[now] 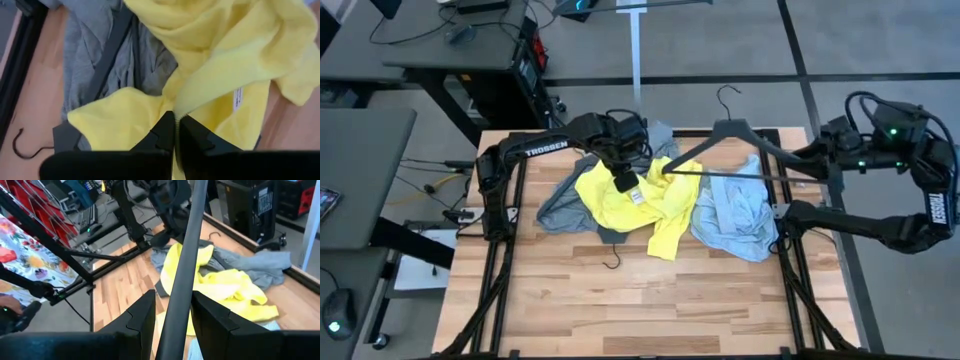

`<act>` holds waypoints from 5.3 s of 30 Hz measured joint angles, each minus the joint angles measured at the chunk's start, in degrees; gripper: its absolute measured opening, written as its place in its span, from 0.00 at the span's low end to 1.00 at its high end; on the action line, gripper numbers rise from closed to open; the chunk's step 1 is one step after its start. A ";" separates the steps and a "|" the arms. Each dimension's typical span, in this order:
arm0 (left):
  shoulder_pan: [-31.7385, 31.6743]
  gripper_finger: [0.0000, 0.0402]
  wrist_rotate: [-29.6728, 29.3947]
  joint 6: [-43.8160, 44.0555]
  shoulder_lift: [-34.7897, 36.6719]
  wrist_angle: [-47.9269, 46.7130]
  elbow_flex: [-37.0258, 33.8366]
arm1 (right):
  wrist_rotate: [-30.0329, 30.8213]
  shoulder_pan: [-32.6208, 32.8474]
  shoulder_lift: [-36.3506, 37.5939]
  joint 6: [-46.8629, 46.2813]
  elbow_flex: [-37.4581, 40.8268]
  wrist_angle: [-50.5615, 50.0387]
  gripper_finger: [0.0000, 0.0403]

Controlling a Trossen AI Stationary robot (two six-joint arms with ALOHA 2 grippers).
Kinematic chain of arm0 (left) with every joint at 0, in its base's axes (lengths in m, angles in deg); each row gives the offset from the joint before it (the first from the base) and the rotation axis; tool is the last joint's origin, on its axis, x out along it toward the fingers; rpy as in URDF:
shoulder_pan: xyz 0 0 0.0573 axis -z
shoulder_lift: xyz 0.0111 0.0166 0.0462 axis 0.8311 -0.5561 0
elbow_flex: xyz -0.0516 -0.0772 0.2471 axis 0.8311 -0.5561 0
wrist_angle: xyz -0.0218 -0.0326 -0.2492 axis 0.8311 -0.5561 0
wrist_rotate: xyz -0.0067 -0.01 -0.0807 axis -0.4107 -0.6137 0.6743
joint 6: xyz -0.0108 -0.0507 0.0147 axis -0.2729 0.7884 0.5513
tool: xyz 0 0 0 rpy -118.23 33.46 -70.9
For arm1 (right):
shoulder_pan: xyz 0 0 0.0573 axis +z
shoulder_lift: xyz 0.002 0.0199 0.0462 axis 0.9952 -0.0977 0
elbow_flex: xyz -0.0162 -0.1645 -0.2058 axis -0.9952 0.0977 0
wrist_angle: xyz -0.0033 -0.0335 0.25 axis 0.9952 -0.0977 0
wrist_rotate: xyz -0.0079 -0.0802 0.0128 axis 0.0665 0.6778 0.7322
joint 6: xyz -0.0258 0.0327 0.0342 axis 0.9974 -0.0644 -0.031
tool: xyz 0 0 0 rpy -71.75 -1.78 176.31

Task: Hang clothes
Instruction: Hang the yellow shirt on the bottom black hanger

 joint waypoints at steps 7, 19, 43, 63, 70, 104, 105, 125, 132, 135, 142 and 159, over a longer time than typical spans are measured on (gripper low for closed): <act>0.00 0.00 2.43 -0.92 0.00 1.75 0.00 | 0.02 0.07 -0.06 1.54 6.87 7.33 0.26; -3.45 0.00 3.89 -0.69 0.66 2.34 6.89 | -2.37 4.49 -4.38 3.17 11.17 15.77 0.26; -8.94 0.00 5.40 -6.79 1.18 -1.15 7.64 | 2.71 7.73 -17.45 6.28 1.21 13.89 0.26; -8.63 0.00 11.39 -8.10 2.84 -3.97 13.43 | 7.85 15.39 -25.03 9.16 1.14 23.50 0.26; -8.68 0.00 12.94 -7.23 2.88 -9.30 24.25 | 12.13 15.80 -26.21 10.54 1.25 23.84 0.26; -14.69 0.00 19.29 -4.51 7.45 -1.67 28.96 | 23.67 18.56 -27.96 9.44 25.97 69.20 0.25; -14.69 0.00 19.31 -4.52 7.45 -1.53 28.96 | 23.68 18.61 -28.13 9.30 27.83 71.87 0.25; -13.49 0.00 20.84 -4.82 7.36 3.73 28.91 | 31.69 20.49 -37.00 3.26 34.32 92.15 0.24; -13.33 0.00 20.07 -9.89 7.04 3.46 26.57 | 30.34 21.14 -36.96 4.11 32.66 90.53 0.24; -13.27 0.00 17.61 -13.53 7.13 0.60 26.30 | 29.45 21.30 -36.94 4.33 32.14 90.42 0.24; -13.11 0.09 14.06 -19.78 7.30 -3.58 26.23 | 28.75 21.73 -36.53 4.29 31.84 89.07 0.24; -14.21 0.26 4.25 -29.18 8.46 -5.33 29.16 | 28.81 21.70 -35.80 4.48 31.78 88.08 0.24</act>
